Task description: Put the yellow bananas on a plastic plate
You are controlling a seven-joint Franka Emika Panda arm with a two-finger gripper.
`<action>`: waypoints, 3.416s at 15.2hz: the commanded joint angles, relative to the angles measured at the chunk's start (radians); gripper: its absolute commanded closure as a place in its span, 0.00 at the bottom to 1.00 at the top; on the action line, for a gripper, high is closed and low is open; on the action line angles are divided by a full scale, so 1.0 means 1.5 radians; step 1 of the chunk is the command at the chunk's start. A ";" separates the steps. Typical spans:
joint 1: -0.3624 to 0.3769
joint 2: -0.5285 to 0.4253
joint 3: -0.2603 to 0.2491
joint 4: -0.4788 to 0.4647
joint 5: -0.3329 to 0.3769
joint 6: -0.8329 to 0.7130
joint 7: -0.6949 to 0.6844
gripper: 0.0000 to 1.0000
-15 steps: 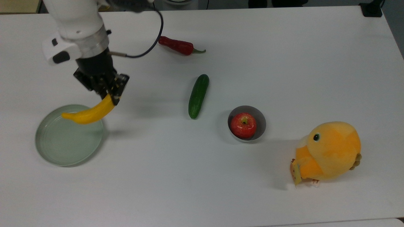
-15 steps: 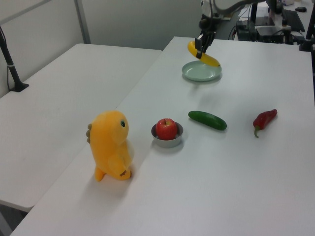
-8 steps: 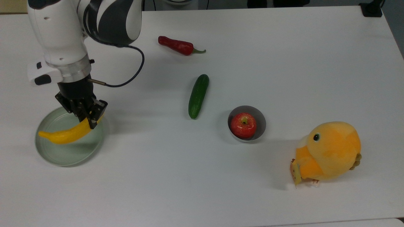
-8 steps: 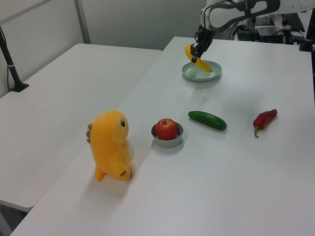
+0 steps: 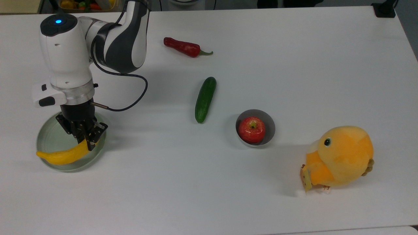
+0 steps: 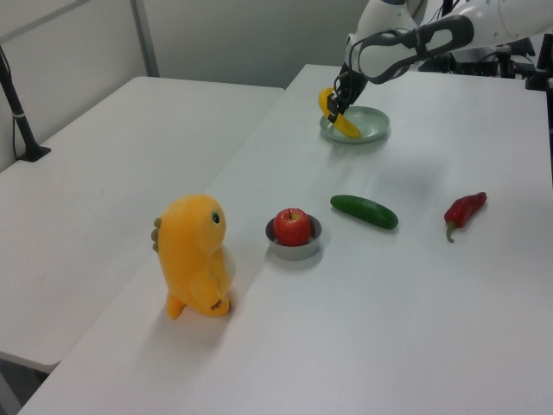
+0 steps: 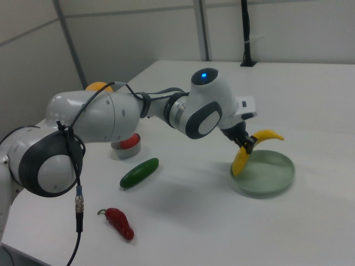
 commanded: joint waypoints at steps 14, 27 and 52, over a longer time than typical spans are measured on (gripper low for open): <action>-0.011 -0.127 0.005 -0.042 0.012 -0.106 -0.007 0.00; 0.039 -0.414 0.009 -0.052 -0.001 -0.625 0.068 0.00; 0.119 -0.475 0.107 -0.178 -0.098 -0.511 -0.055 0.00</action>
